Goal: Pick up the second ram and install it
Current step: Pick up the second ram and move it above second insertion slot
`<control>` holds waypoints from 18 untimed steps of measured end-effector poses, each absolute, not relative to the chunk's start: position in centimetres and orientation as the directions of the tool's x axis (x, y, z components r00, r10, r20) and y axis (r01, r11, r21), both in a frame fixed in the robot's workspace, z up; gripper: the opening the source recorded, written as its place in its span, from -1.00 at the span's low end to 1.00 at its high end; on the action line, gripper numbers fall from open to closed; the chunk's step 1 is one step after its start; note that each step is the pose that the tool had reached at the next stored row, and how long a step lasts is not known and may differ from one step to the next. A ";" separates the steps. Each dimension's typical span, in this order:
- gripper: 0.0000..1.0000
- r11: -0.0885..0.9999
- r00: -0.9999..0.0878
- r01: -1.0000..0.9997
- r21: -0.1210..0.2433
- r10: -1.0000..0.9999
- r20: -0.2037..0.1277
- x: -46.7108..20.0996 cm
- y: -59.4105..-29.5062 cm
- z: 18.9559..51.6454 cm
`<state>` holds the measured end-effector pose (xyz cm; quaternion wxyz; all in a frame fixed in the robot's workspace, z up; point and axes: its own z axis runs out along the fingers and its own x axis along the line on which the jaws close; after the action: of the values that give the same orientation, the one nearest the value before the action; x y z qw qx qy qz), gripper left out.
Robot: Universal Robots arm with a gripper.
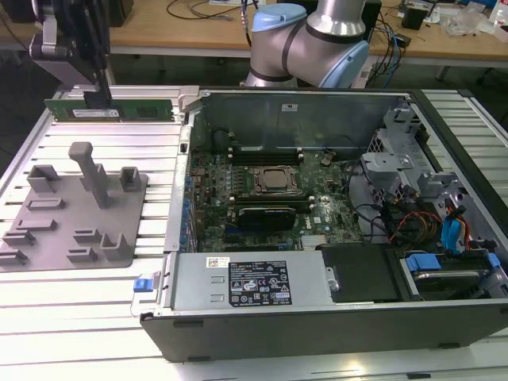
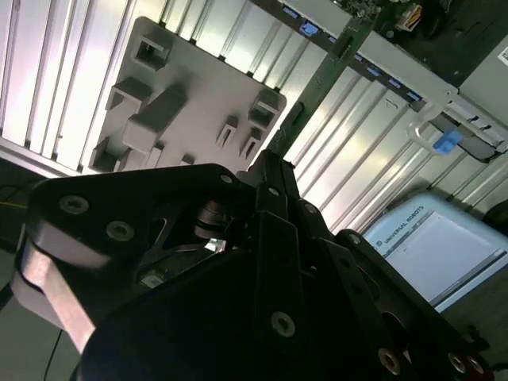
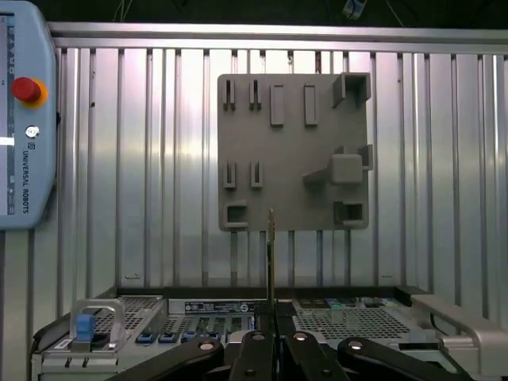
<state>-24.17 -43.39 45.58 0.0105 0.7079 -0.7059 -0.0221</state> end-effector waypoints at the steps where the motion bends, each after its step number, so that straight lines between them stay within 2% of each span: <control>1: -0.82 -0.003 0.002 -0.999 0.046 -1.000 -0.016 -23.8 -43.4 45.6; 18: -0.82 -0.003 0.002 -0.999 0.046 -1.000 -0.016 -17.0 -43.4 45.2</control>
<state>-17.01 -43.39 45.24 0.0105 0.7078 -0.7059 -0.0221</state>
